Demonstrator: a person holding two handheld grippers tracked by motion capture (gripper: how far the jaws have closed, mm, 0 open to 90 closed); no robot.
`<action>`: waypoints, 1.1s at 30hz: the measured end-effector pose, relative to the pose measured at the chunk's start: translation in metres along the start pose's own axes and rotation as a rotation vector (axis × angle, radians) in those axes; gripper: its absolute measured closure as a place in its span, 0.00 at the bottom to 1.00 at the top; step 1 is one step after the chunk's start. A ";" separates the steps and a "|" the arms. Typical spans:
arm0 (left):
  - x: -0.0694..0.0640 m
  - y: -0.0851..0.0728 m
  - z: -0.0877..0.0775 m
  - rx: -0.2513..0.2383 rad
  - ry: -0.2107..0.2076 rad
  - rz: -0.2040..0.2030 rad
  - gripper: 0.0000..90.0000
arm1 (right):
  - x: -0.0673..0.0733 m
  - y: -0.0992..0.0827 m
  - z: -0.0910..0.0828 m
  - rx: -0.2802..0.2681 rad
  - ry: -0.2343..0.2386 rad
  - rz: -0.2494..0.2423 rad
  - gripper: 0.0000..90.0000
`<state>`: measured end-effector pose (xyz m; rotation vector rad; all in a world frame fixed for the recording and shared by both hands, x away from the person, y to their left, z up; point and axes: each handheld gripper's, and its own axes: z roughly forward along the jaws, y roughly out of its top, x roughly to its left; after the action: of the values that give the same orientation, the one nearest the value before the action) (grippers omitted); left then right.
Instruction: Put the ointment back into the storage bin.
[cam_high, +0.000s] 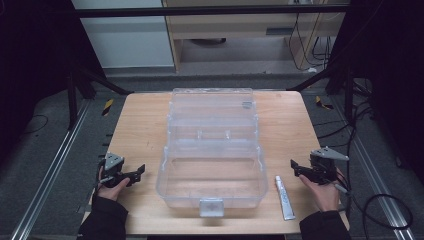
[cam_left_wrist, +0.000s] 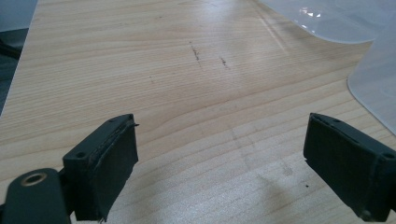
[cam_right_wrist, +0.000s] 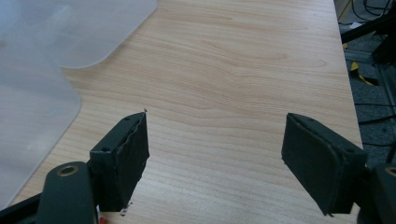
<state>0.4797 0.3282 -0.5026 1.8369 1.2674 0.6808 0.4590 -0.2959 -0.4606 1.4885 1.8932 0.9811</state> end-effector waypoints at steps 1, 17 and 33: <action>0.000 0.000 0.000 0.000 0.000 0.000 0.10 | 0.000 0.000 0.000 0.000 0.000 0.000 0.26; -0.001 0.000 0.000 -0.003 0.003 0.005 0.10 | 0.029 0.016 -0.019 0.127 0.048 -0.029 0.29; 0.000 0.000 0.000 -0.004 0.002 0.001 0.10 | 0.049 0.033 -0.035 0.277 0.089 -0.038 0.38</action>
<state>0.4792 0.3280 -0.5026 1.8349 1.2654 0.6852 0.4389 -0.2520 -0.4119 1.5772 2.1849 0.8038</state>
